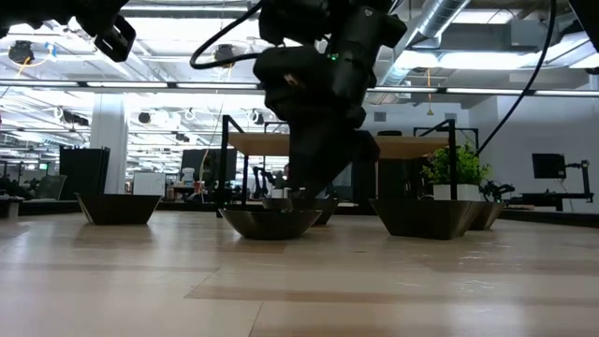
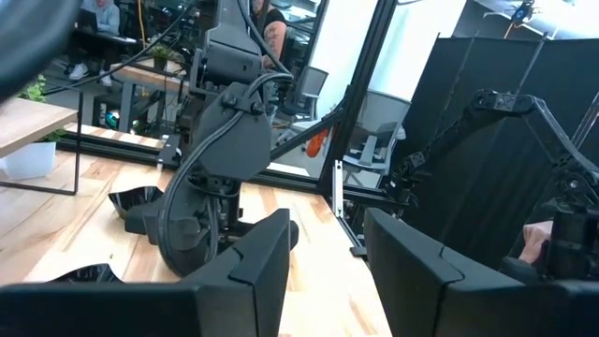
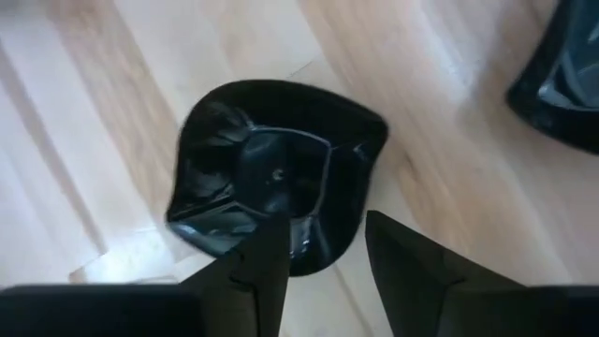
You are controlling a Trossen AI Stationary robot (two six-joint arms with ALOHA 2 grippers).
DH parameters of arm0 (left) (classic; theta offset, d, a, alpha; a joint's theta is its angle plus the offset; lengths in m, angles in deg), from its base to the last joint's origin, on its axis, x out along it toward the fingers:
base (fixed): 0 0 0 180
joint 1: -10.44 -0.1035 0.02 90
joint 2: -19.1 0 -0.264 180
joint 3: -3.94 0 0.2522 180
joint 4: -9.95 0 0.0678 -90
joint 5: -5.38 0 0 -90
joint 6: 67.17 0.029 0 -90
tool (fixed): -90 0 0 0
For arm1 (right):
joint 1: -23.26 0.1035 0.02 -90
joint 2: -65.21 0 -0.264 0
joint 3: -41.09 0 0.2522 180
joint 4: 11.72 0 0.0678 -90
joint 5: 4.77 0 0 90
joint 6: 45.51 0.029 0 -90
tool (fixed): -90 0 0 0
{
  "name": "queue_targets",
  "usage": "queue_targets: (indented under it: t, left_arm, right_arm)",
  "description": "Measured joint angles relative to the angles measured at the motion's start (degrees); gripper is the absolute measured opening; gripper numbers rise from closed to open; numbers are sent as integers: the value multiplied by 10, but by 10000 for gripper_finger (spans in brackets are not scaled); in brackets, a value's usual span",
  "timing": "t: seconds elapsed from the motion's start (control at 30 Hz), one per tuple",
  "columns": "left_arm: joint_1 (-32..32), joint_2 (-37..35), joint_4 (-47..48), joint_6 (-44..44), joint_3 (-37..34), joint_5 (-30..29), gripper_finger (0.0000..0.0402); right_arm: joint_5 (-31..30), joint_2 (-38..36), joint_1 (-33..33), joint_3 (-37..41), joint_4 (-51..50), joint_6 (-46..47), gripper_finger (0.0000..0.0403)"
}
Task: Pick & Place Mini shaped plates
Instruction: Stack the leaf-shaped plate on top of the other leaf-shaped plates on the shelf
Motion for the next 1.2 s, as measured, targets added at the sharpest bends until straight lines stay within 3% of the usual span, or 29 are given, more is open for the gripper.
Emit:
queue_targets:
  t: [0.23, 0.37, 0.53, 0.63, 1.2]
  left_arm:
    - [0, 0, 0, 0, 0, 5, 140]
    - [0, 0, 0, 0, 0, 15, 140]
    - [0, 0, -3, 0, 0, 15, 140]
    - [0, 0, -4, 1, 0, 19, 140]
    - [0, 2, -13, 2, 0, 24, 140]
  right_arm:
    - [-4, 0, 5, 0, 19, 33, 149]
    - [-44, 0, 16, 0, 15, 27, 152]
    - [-18, 0, 12, 0, 6, 49, 149]
    - [-58, -2, 21, 0, 2, 49, 150]
    - [-38, 20, -4, 0, 9, 24, 151]
